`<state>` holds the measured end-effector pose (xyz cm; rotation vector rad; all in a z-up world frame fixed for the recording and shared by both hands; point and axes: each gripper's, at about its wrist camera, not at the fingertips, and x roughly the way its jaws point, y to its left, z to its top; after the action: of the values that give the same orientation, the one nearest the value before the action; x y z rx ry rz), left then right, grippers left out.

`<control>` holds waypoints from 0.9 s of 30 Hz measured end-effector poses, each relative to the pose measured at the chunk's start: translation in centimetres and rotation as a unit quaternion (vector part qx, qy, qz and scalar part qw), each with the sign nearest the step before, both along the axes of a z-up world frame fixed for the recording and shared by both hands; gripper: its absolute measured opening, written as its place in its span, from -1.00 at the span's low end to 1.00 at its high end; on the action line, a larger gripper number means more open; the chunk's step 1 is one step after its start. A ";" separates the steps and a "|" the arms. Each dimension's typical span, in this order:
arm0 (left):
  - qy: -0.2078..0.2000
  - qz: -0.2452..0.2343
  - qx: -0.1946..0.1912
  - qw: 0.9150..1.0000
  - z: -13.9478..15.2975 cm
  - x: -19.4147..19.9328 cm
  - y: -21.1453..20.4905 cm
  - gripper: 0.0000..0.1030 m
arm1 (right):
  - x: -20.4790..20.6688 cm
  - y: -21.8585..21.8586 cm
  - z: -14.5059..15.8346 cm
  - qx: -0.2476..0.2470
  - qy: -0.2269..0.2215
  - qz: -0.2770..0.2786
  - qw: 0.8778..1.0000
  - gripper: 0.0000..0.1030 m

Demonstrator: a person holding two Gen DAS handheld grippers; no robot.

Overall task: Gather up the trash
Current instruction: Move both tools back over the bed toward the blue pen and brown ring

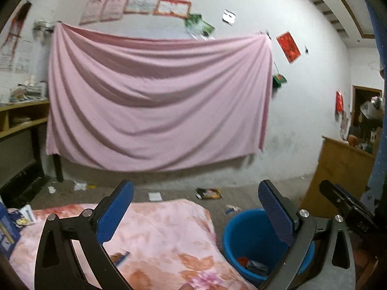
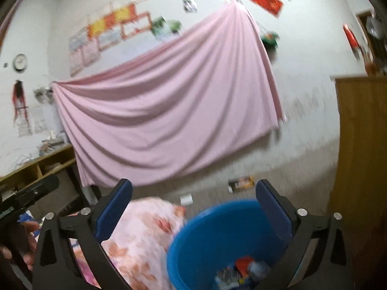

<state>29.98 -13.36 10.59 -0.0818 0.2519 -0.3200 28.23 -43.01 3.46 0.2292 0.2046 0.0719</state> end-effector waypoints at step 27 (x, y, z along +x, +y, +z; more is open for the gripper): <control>-0.069 0.165 0.004 0.984 -1.5 -4.7 13.3 0.96 | -0.9 13.3 1.7 -0.045 -0.152 0.086 0.984 1.00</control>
<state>25.24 -0.09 9.12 -0.0915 0.0996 0.0053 27.33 -29.72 5.15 0.1074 -0.0764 0.2670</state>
